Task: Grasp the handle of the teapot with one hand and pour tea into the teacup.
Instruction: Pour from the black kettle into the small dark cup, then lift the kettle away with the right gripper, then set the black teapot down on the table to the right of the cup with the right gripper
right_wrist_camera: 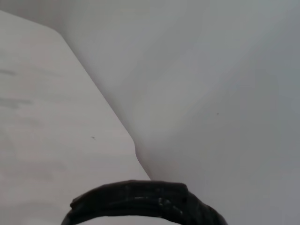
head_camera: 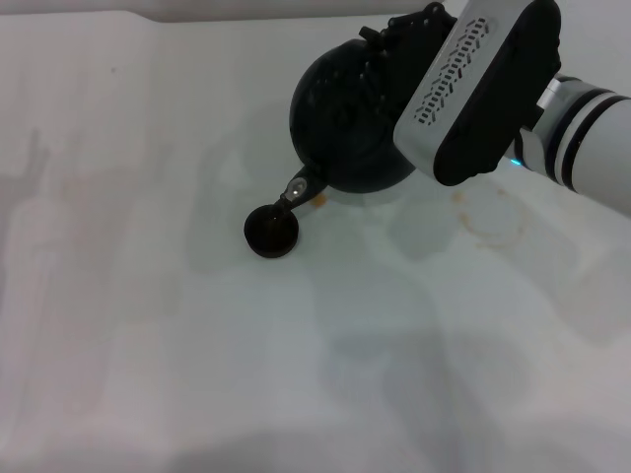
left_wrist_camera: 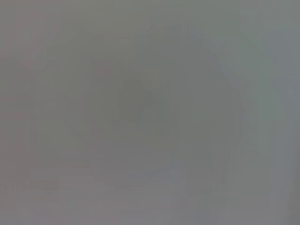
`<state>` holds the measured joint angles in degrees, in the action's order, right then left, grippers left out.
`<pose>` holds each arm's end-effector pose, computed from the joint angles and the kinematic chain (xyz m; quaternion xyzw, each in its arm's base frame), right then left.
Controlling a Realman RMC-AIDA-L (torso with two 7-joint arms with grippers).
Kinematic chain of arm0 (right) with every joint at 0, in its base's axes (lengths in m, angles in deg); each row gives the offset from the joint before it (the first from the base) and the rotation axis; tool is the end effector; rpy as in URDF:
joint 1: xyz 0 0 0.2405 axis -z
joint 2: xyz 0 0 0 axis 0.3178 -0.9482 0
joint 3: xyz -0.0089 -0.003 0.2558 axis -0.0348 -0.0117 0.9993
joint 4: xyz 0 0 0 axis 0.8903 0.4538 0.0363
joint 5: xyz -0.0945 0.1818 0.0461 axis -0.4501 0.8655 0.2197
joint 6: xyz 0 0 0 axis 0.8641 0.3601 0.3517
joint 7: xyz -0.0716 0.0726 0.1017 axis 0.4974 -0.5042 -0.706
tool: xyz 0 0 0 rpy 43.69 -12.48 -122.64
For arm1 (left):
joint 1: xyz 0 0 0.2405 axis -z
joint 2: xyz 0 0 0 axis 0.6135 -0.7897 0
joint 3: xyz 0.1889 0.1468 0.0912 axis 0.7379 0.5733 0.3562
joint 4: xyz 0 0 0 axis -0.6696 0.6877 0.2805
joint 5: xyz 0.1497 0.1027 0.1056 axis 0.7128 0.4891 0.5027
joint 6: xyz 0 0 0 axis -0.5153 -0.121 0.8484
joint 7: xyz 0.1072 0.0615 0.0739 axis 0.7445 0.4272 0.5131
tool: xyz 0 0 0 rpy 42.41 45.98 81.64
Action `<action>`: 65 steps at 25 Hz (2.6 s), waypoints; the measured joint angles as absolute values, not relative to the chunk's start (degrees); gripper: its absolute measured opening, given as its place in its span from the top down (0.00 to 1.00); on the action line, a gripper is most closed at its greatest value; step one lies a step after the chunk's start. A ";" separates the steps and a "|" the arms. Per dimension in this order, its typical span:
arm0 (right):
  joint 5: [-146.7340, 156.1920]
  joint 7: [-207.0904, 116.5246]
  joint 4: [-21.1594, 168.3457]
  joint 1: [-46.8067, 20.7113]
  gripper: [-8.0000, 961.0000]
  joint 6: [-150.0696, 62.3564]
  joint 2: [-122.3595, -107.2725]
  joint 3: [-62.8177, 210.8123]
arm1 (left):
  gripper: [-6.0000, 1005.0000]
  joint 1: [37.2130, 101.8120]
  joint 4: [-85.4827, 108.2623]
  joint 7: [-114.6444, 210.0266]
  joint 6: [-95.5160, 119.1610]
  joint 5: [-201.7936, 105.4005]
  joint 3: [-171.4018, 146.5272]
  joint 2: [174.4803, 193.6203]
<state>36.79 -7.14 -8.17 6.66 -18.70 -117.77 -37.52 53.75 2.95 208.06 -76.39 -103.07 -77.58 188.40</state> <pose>0.1504 0.3321 -0.0604 -0.9019 -0.0374 0.0218 0.4297 -0.3638 0.2720 0.0242 -0.5913 -0.2737 -0.3853 0.6534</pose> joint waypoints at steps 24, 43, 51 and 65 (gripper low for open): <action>39.14 -18.64 -9.32 9.69 0.85 -18.62 -117.52 -36.42 | 0.12 53.93 2.95 208.06 -76.39 -102.73 -77.58 188.40; 63.87 -19.40 -12.68 22.50 0.85 -15.61 -117.45 -25.65 | 0.12 54.26 2.95 208.06 -76.39 -102.92 -77.80 188.16; 67.52 -19.68 -11.21 27.67 0.84 -18.37 -117.65 -25.34 | 0.12 54.28 3.18 208.06 -76.39 -103.08 -78.07 188.10; 68.28 -19.84 -8.72 28.37 0.74 -22.81 -117.62 -26.77 | 0.12 54.38 3.39 208.09 -76.39 -103.07 -78.02 188.05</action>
<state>68.28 -19.84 -8.72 28.37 -22.81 -117.62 -26.77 54.38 3.39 208.09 -76.39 -103.07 -78.02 188.05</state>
